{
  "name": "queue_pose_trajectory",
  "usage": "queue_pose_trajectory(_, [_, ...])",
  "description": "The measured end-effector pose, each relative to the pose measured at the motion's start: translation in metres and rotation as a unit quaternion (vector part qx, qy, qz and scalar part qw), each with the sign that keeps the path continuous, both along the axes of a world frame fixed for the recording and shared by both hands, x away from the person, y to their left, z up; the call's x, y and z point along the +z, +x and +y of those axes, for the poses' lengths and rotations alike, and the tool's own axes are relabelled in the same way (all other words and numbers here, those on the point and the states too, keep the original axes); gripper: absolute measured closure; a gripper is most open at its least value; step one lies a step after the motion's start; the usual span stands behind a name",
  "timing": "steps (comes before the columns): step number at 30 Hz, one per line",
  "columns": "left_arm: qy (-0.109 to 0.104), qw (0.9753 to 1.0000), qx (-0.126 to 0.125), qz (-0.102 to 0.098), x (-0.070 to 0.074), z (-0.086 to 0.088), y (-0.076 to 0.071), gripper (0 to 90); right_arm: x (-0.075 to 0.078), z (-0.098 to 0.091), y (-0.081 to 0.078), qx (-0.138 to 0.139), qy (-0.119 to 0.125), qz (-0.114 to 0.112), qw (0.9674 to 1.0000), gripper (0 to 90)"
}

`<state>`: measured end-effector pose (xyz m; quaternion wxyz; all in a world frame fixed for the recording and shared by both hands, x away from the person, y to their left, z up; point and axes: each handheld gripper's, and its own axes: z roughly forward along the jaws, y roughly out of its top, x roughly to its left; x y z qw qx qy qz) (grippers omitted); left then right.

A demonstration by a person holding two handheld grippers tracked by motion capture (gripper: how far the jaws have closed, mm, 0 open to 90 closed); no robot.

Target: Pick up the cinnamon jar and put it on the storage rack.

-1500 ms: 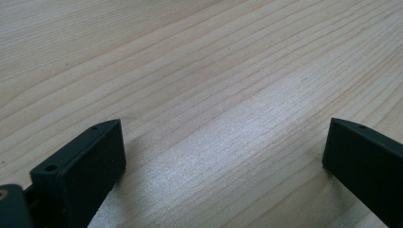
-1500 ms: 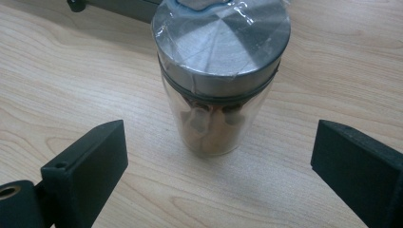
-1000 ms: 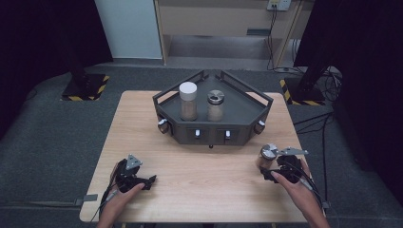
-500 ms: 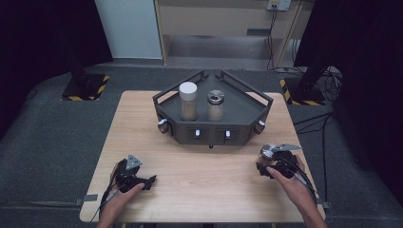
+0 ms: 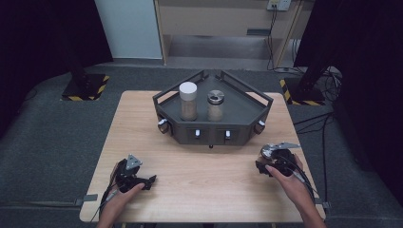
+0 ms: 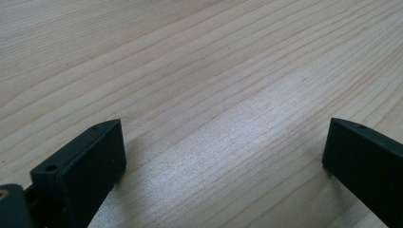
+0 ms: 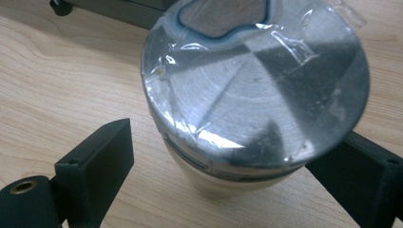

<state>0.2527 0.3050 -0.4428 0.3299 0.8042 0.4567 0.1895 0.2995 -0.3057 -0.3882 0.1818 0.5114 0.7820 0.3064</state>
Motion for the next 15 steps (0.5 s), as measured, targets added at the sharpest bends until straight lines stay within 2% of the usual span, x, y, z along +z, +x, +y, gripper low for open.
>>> queue_pose_trajectory(15, [0.000,1.0000,0.000,0.000,0.0000,0.0001,0.0000,0.0,-0.0023,0.0019,0.0047,-0.005,-0.006,-0.004,1.0000,20.6])
